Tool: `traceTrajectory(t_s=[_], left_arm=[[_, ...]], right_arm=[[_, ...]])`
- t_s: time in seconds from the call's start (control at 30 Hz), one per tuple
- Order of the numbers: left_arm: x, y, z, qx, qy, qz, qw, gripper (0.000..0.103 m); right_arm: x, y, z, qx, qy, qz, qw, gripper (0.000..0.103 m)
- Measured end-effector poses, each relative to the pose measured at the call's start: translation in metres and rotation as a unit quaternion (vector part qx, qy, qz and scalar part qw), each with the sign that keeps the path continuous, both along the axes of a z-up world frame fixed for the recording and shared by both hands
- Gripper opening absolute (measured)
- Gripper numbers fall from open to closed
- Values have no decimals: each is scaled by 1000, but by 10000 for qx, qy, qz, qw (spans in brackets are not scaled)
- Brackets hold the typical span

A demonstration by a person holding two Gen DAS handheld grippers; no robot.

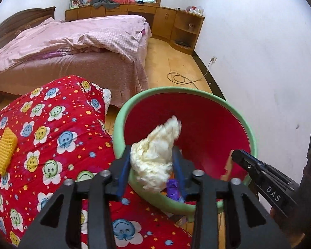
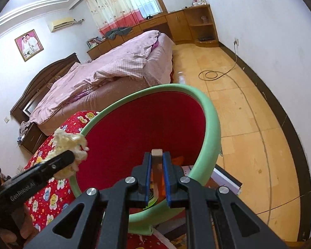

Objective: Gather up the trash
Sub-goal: 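Carry both items over the red bucket and open both tools to drop them, then move both tools back over the bedspread toward the yellow foam nets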

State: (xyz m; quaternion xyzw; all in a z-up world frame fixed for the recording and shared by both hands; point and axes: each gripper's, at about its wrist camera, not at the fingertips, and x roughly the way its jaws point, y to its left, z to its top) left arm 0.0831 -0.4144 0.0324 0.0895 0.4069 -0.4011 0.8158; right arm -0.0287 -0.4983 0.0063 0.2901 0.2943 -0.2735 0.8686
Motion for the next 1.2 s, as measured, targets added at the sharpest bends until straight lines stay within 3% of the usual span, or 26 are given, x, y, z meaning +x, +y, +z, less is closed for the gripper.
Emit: traceTrajectory(t_s=[0.13,0.33,0.77,1.2], left_arm=[[1,-1,1,-50,18,26,10000,50],[-1,6,3,-95,87,108,9999,50],[-5,66,18,-287,140,621,9976,50],[-1,145,19,-287,143,1269,9914,50]], right_arm=[[-4,-2,3,44,-71,8,10000,21],[-13,7,9,18,-187,65,9998,40],[-25,40,28,-31,-400,274,9988,82],[-11,94,39,-83,-446,685,9966,88]])
